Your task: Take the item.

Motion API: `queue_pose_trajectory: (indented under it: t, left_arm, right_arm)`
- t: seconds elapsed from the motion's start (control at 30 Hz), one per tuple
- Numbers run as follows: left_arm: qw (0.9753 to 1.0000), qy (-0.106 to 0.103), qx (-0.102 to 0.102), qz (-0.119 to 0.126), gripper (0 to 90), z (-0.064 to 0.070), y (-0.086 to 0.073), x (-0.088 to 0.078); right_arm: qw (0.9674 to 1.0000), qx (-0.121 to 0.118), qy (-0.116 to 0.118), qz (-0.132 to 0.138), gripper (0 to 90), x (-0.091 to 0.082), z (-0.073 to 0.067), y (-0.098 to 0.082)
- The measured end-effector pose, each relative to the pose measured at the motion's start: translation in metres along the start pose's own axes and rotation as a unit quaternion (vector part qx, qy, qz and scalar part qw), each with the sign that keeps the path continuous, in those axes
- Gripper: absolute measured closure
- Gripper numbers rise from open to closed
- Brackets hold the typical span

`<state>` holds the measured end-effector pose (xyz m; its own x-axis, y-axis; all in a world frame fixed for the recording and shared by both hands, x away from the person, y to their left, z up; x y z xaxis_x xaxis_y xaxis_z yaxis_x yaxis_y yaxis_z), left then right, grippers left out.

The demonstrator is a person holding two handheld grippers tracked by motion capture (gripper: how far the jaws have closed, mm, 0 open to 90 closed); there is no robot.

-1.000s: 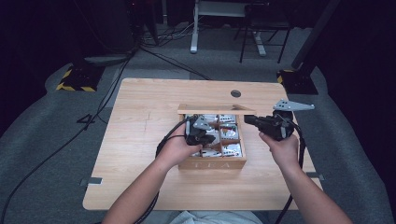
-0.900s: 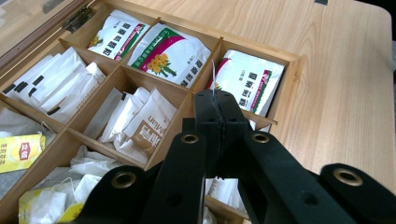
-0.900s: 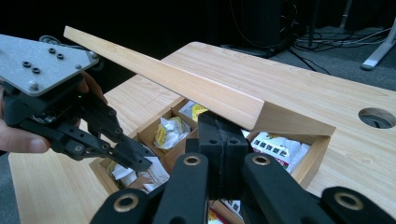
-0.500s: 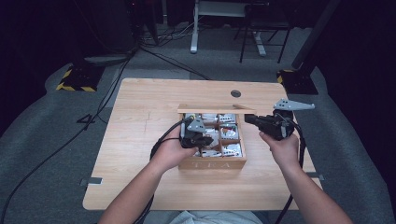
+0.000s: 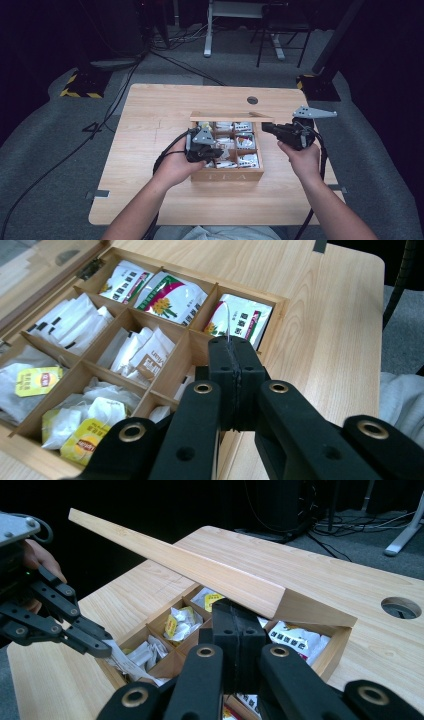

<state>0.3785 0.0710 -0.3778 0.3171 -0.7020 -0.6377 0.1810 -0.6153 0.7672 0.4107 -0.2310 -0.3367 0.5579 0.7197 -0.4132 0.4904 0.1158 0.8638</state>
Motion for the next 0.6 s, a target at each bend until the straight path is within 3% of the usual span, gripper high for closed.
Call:
queue_pose_trajectory:
  t: [0.6]
  left_arm:
    - [0.9993,0.031,-0.012,0.015,89.6,-0.003,-0.019,-0.032]
  right_arm:
    - [1.0000,0.001,0.000,0.000,89.9,0.000,0.000,-0.001]
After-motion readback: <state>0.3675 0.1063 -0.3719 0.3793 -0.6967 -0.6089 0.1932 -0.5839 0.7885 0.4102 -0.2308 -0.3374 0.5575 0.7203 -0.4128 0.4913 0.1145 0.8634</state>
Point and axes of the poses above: each handheld gripper's, and its own axes: x roughly forward along the jaws, y roughly out of its top, z roughly to its right, the point moved 1 cm from there along x, roughly forward along the jaws, and after that the axes turned 7 degrees about x, right-handed, at the moved point
